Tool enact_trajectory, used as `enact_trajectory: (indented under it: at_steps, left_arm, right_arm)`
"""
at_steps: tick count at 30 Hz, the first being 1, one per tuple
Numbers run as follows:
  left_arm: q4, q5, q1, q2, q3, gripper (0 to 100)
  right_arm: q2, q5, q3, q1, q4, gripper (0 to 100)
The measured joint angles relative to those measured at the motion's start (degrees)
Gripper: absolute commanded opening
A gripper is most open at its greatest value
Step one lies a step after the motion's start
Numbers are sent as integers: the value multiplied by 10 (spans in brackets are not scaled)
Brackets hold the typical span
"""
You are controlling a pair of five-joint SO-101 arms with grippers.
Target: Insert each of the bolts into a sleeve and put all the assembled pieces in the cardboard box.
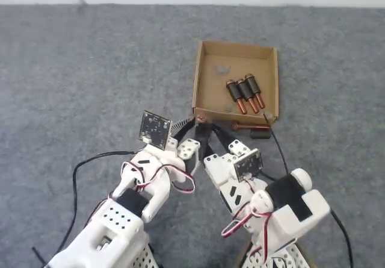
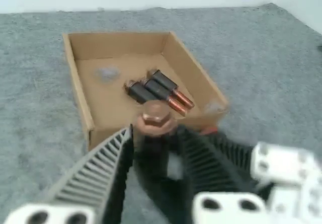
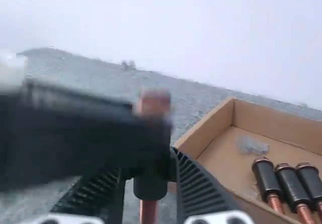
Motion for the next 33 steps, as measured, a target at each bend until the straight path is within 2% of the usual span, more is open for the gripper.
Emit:
enact_trajectory:
  at_steps: [12, 18, 22, 30, 33]
  left_arm:
    - [0, -1, -18, 0, 9, 242]
    - [1, 47, -18, -15, 9, 242]
    - [33, 52, -18, -93, 10, 242]
    - [196, 53, -18, -376, 60, 242]
    - [225, 53, -25, -425, 59, 242]
  right_arm:
    - [1, 1, 0, 4, 0, 6]
    - [1, 1, 0, 4, 0, 6]
    - [1, 1, 0, 4, 4, 6]
    - [1, 1, -1, 4, 33, 6]
    - [1, 1, -2, 4, 33, 6]
